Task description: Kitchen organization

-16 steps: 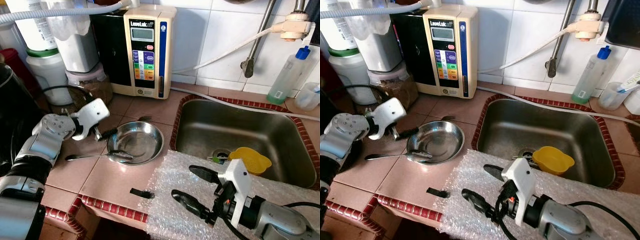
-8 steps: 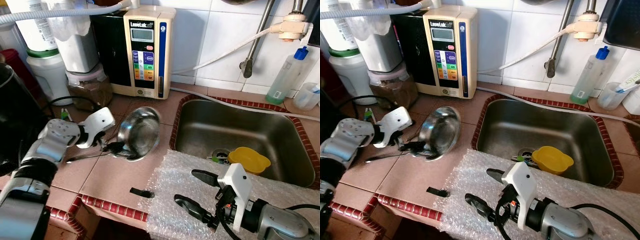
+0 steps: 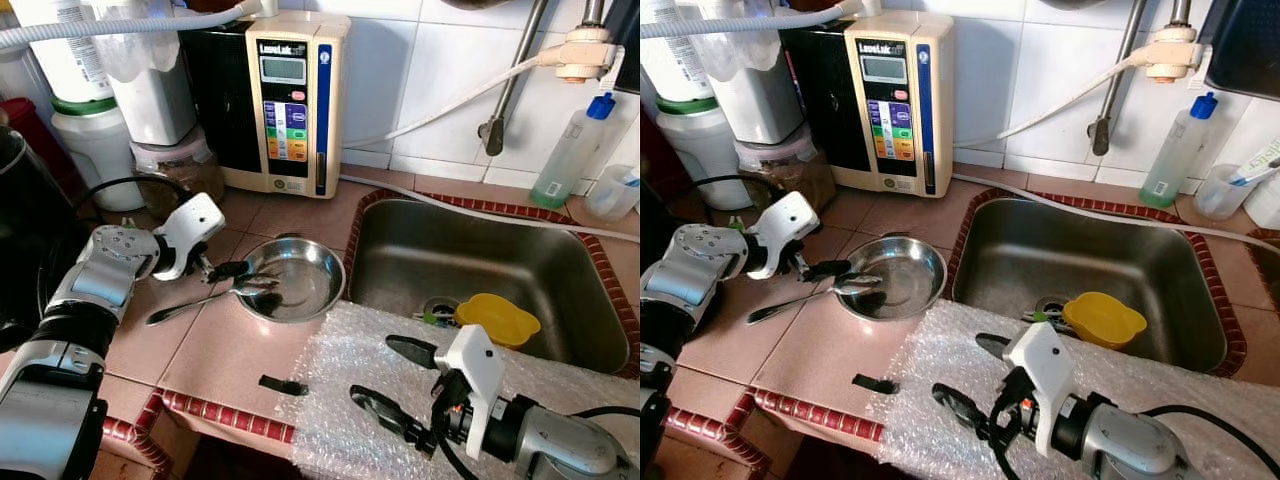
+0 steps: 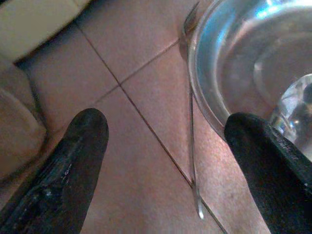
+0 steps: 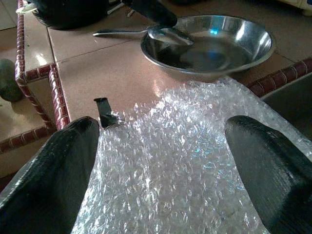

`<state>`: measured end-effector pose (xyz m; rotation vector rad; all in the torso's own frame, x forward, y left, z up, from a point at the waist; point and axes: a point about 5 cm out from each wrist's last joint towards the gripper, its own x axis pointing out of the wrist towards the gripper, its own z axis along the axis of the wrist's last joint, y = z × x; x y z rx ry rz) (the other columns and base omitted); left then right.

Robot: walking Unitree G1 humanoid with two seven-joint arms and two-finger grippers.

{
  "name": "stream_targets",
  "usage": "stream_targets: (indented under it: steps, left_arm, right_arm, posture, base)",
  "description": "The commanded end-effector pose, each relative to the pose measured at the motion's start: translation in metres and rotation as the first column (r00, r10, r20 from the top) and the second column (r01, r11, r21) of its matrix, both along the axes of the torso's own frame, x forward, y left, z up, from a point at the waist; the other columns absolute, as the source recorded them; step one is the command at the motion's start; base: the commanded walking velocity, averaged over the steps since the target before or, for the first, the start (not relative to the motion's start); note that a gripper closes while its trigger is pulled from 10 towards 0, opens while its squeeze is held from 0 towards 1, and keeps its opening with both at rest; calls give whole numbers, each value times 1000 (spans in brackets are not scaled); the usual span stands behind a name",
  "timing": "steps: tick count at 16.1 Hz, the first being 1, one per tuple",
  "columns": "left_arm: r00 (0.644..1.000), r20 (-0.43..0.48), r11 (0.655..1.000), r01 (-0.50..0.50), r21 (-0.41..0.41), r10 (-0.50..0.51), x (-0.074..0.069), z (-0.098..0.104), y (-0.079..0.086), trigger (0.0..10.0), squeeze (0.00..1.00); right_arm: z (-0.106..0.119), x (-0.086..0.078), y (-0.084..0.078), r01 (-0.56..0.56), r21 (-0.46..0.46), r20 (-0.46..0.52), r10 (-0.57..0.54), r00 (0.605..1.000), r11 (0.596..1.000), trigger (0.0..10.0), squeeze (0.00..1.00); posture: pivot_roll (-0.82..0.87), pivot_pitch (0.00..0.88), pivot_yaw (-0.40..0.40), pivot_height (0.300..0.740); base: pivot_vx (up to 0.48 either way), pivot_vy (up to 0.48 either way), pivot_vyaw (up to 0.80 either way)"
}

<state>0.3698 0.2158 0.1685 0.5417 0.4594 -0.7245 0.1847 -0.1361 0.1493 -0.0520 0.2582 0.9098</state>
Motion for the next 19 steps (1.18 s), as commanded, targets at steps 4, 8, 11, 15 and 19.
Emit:
stream_targets:
  steps: [4, 8, 11, 15, 19]
  left_arm:
    - [996, -87, 999, -4, -32, 1, -2, 5, 1, 10000, 0]
    - [987, -159, 995, -16, -99, 0, -5, 2, -7, 10000, 0]
    - [981, -195, 991, -35, -127, 10, -7, 0, -8, 8863, 0]
    - [965, -264, 971, -54, -233, -10, -12, -3, -15, 0, 0]
    - [960, -280, 973, -74, -217, 10, -15, -8, -14, 0, 0]
  right_arm:
    - [2, 1, 2, -9, -17, 24, 10, 1000, 1000, 10000, 0]
    - [-1, 1, 3, -12, -29, 26, 13, 1000, 1000, 10000, 0]
    - [-2, 2, 3, -13, -37, 27, 14, 1000, 999, 10000, 0]
    - [-4, 2, 3, -18, -51, 29, 19, 999, 999, 10000, 0]
    - [-7, 3, 3, -19, -65, 33, 21, 999, 998, 10000, 0]
  posture:
    - [55, 34, 42, 740]
    - [57, 34, 44, 740]
    - [61, 35, 44, 740]
    - [68, 35, 47, 740]
    - [68, 32, 46, 740]
  base:
    - [0, 0, 0]
    - [0, 0, 0]
    - [0, 0, 0]
    - [0, 0, 0]
    - [0, 0, 0]
